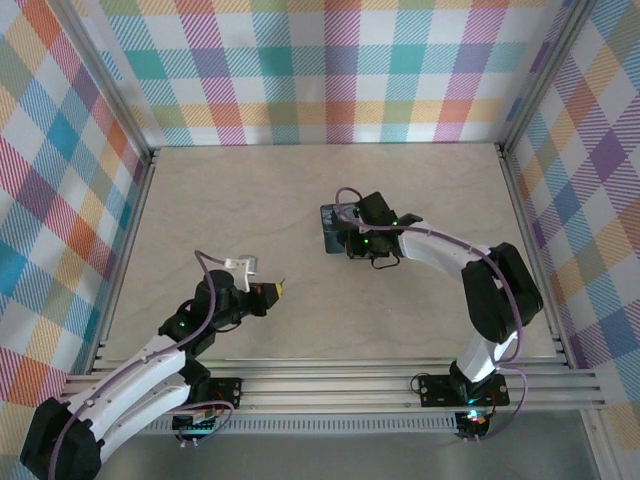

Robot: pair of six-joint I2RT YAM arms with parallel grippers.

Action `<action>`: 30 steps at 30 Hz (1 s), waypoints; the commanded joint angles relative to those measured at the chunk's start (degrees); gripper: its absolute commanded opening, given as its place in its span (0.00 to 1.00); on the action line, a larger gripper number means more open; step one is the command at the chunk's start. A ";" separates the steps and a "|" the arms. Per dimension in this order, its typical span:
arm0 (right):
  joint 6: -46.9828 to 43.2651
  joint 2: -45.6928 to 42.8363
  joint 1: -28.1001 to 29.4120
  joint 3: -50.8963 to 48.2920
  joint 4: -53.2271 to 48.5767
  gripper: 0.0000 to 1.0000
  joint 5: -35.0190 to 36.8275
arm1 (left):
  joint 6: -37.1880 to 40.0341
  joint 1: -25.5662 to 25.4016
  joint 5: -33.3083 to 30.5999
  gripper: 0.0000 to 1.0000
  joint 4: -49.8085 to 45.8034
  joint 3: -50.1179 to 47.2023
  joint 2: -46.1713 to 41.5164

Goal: Unlock a padlock with a key

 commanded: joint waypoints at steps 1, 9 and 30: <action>5.02 -3.38 -0.49 2.30 -4.64 0.00 -5.10 | 1.74 -0.33 3.55 0.00 7.16 2.38 1.87; 9.91 -3.45 -1.53 7.82 -13.81 0.00 -11.17 | 1.53 -1.16 8.16 0.00 16.78 4.58 9.78; 14.74 -1.88 -5.75 12.42 -18.47 0.00 -22.31 | -8.42 -6.84 10.41 0.00 60.83 10.10 47.34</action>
